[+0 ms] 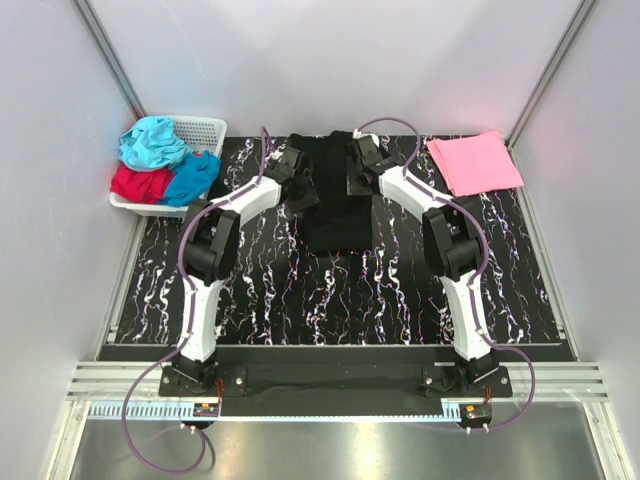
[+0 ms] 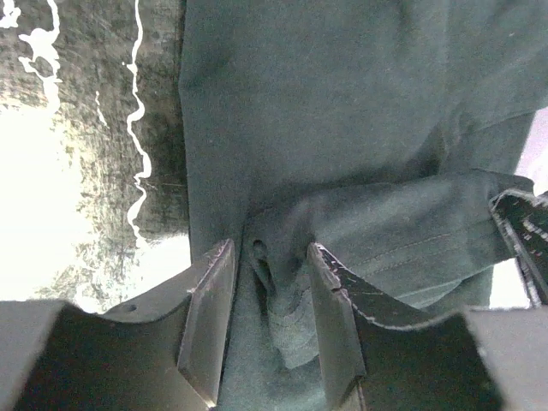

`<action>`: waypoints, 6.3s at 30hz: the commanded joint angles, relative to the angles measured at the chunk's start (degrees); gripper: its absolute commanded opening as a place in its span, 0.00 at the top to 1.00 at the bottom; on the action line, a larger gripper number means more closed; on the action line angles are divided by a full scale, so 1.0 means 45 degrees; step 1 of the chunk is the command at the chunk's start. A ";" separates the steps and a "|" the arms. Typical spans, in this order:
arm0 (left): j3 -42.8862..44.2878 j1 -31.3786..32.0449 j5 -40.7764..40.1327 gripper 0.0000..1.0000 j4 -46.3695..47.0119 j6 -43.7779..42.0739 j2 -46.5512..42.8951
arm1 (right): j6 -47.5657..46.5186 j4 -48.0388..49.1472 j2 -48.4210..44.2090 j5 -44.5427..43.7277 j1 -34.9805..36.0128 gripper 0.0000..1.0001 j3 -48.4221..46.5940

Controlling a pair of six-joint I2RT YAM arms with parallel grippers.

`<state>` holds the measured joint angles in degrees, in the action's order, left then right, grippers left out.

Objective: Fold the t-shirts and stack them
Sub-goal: Fold the tshirt

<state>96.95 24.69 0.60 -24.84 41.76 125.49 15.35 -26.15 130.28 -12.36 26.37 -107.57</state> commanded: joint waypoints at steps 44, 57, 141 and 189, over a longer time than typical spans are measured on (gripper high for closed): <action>-0.1313 0.0451 0.1077 1.00 0.0032 0.0545 -0.1150 | 0.0358 0.1046 -0.1979 0.1555 0.0351 1.00 0.2264; -0.0099 0.0451 0.0746 1.00 -0.0339 0.0486 -0.0778 | -0.0033 0.0870 -0.0728 0.1360 0.0332 1.00 0.1853; 0.7089 -0.0076 0.1508 0.93 -0.4597 -0.0198 0.3011 | 0.0279 -0.1396 0.1400 0.2298 -0.0509 0.83 -0.3049; 0.3384 -0.0740 -0.3196 0.88 -0.2136 -0.0666 -0.0031 | -0.0209 -0.1943 0.0686 -0.0827 -0.1016 0.59 -0.3971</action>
<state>117.62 21.06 -11.53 -36.56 40.75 137.12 13.91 -35.68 145.53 -13.06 22.00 -130.02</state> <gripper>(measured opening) 0.061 0.385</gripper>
